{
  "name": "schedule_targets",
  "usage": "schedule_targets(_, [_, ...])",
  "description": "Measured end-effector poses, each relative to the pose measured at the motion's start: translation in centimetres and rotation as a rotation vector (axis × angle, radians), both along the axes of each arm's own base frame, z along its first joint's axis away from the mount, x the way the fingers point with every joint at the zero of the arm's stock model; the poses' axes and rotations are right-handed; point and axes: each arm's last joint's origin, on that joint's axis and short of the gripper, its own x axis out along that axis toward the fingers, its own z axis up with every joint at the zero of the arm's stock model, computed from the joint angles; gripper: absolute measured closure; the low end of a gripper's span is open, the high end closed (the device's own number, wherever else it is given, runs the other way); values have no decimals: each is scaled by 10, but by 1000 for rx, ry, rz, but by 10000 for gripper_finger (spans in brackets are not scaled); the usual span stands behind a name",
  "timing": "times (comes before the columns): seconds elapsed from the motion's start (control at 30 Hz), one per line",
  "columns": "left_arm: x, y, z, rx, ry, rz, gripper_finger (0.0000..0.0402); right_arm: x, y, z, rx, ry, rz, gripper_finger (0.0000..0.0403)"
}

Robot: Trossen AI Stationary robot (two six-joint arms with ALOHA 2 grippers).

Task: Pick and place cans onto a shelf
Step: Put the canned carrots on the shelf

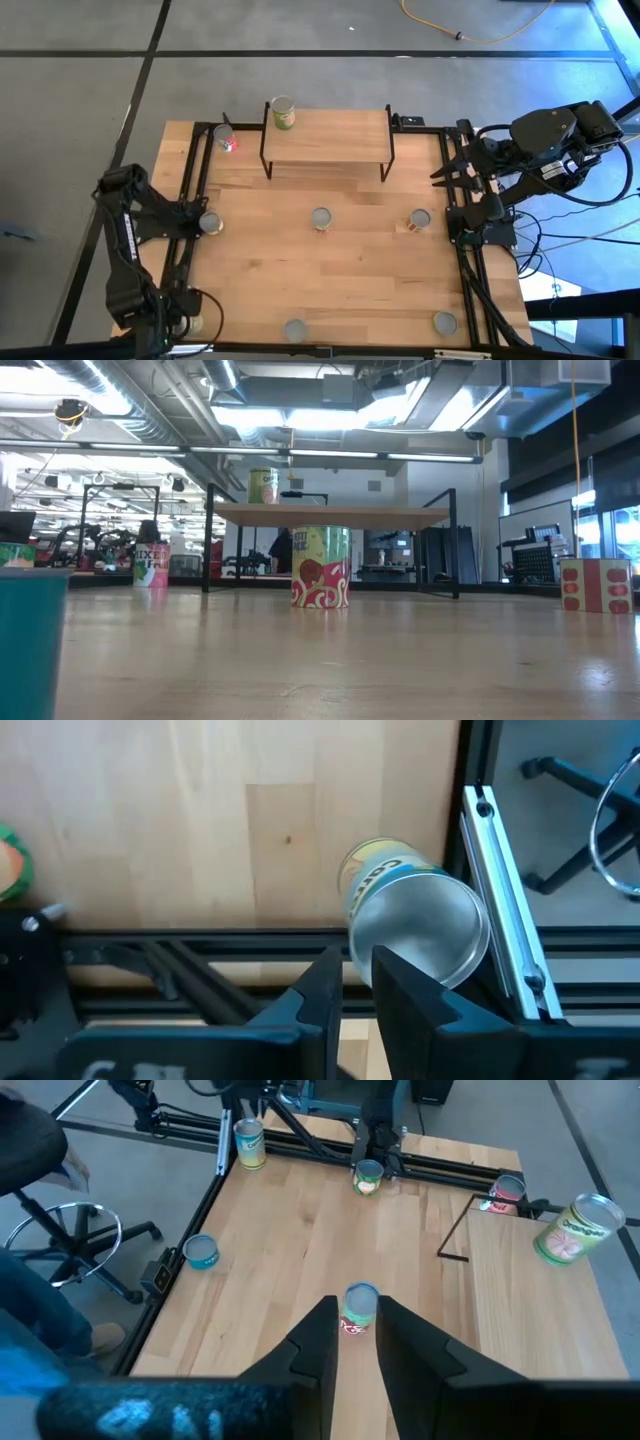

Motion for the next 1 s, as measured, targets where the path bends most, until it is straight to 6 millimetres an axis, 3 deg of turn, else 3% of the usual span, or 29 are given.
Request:
schedule_targets(0.43, [6, -14, -20, 64, -27, -25, 350, 0, 1, 0, -14, 0, 46, 329])
schedule_targets(1.0, [-3, -15, -23, 85, -16, -62, 350, 0, 1, 0, -13, 1, 47, 329])
